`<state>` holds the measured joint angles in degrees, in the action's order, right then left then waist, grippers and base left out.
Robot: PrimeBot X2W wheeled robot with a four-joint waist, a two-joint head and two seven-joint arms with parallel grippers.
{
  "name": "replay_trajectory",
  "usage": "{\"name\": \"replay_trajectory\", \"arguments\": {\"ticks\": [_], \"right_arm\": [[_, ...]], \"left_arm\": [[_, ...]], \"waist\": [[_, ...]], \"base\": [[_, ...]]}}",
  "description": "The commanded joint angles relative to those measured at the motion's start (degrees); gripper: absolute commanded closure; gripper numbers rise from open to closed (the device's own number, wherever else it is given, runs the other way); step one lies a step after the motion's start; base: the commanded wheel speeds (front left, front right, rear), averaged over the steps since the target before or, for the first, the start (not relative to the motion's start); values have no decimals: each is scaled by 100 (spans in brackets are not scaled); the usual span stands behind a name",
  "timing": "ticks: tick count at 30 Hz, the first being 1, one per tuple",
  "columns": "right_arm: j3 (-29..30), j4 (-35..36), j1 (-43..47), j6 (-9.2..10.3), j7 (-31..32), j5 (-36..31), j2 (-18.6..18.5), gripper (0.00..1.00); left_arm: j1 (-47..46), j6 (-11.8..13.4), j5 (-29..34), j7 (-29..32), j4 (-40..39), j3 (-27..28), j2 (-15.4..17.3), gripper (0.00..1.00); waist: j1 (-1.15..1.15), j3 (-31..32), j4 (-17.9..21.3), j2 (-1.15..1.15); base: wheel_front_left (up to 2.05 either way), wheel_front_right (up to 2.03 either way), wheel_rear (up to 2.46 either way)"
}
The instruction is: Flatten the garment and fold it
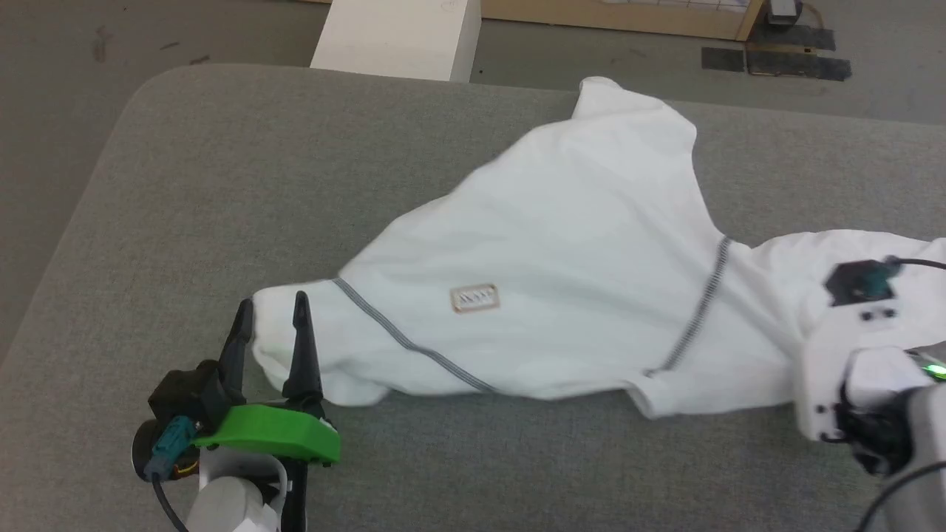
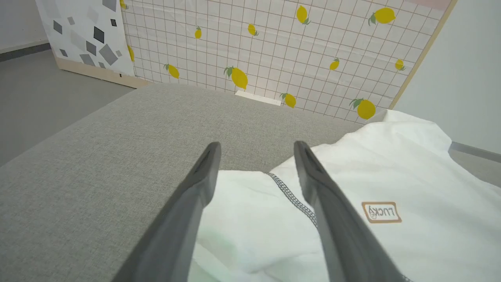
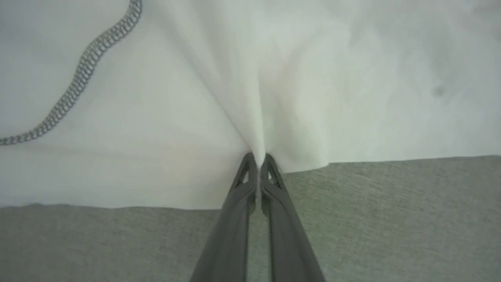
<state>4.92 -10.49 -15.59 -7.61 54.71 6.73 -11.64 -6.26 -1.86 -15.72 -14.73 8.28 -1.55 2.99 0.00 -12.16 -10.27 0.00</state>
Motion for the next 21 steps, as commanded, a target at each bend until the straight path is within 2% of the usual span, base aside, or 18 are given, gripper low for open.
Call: {"name": "replay_trajectory", "arguments": {"ticks": [1, 4, 8, 9, 10, 18, 21], "right_arm": [[180, 2, 198, 12, 94, -17, -182, 100], [605, 148, 308, 12, 173, -91, -330, 100], [973, 300, 371, 12, 128, -132, -233, 100], [1021, 379, 363, 12, -16, -119, -167, 82], [1046, 417, 366, 12, -105, -113, -118, 0], [1552, 1060, 418, 12, -1291, 143, 478, 0], [1570, 1181, 582, 12, -1514, 117, 595, 0]], "left_arm": [[-41, 22, 4, -27, -11, 3, -12, 0], [-32, 17, 7, -27, -12, -1, -12, 0], [-37, -8, 17, -27, 10, -2, -12, 0], [-39, -13, 19, -27, 17, 6, -12, 0], [-38, -15, 22, -27, 23, 13, -12, 0], [44, 64, -50, -10, 348, -3, -12, 0], [46, 156, -145, 363, 652, -34, -12, 0]], "waist": [[0, 30, 39, 0], [0, 42, 79, 0], [0, 50, 105, 0], [0, 55, 113, 0], [0, 62, 120, 0], [0, 197, 142, 0], [0, 243, 177, 0]], "base": [[0, 0, 0], [0, 0, 0], [0, 0, 0], [0, 0, 0], [0, 0, 0], [0, 0, 0], [0, 0, 0]]}}
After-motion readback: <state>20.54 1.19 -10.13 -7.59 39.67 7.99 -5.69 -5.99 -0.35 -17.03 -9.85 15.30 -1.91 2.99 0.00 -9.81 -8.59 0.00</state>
